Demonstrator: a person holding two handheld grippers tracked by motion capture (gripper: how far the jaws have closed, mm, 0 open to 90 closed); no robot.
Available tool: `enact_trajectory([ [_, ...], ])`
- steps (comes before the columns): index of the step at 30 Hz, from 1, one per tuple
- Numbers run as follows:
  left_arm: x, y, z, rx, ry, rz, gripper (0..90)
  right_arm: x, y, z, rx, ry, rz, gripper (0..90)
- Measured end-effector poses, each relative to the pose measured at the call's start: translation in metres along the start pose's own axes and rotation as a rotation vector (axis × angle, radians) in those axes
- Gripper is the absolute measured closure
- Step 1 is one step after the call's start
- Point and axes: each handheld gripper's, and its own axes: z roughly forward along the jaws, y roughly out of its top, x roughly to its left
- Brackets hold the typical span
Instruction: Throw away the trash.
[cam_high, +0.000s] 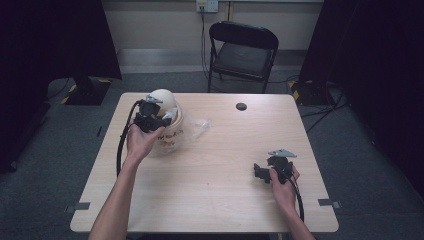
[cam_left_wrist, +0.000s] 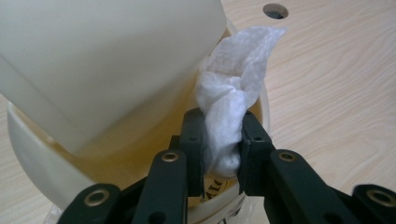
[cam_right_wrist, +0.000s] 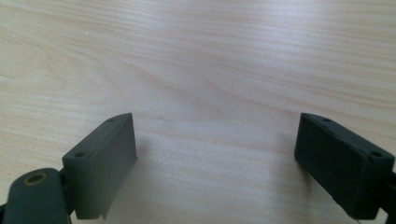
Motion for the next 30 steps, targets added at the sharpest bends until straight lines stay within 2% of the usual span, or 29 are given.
enact_trajectory([
  [2, 0.001, 0.0, 0.002, 0.003, 0.001, 0.008, 75.7, 0.0, 0.0, 0.0, 0.0, -0.001, 0.0, 11.5],
  [3, 0.0, -0.001, 0.003, 0.0, 0.002, -0.012, 75.7, 0.0, 0.0, 0.0, 0.001, -0.001, 0.001, 11.5],
  [5, 0.001, 0.0, 0.003, 0.005, 0.0, 0.005, 75.7, 0.0, 0.0, 0.0, 0.0, 0.0, 0.0, 11.5],
  [8, 0.001, 0.0, 0.004, 0.015, 0.007, 0.004, 75.7, 0.0, 0.0, 0.0, 0.0, 0.0, 0.0, 11.5],
  [9, 0.001, 0.0, 0.004, 0.016, 0.009, -0.007, 75.6, 0.0, 0.0, 0.0, 0.0, 0.0, 0.0, 11.5],
  [20, 0.002, 0.003, 0.009, 0.061, 0.028, 0.001, 75.4, 0.0, 0.0, 0.0, 0.0, 0.0, 0.0, 11.5],
  [24, 0.001, 0.004, 0.011, 0.068, 0.036, -0.021, 75.2, 0.0, 0.0, 0.0, 0.0, 0.0, 0.0, 11.5],
  [25, 0.002, 0.004, 0.012, 0.074, 0.035, -0.013, 75.1, 0.0, 0.0, 0.0, 0.0, 0.0, 0.0, 11.5],
  [26, 0.001, 0.004, 0.013, 0.069, 0.034, -0.033, 75.1, 0.0, 0.0, 0.0, 0.001, -0.001, 0.001, 11.5],
  [27, 0.002, 0.004, 0.013, 0.079, 0.036, -0.023, 75.1, 0.0, 0.0, 0.0, 0.0, 0.0, 0.0, 11.5],
  [30, 0.002, 0.004, 0.016, 0.084, 0.041, -0.029, 75.0, 0.0, 0.0, 0.0, 0.0, 0.0, 0.0, 11.6],
])
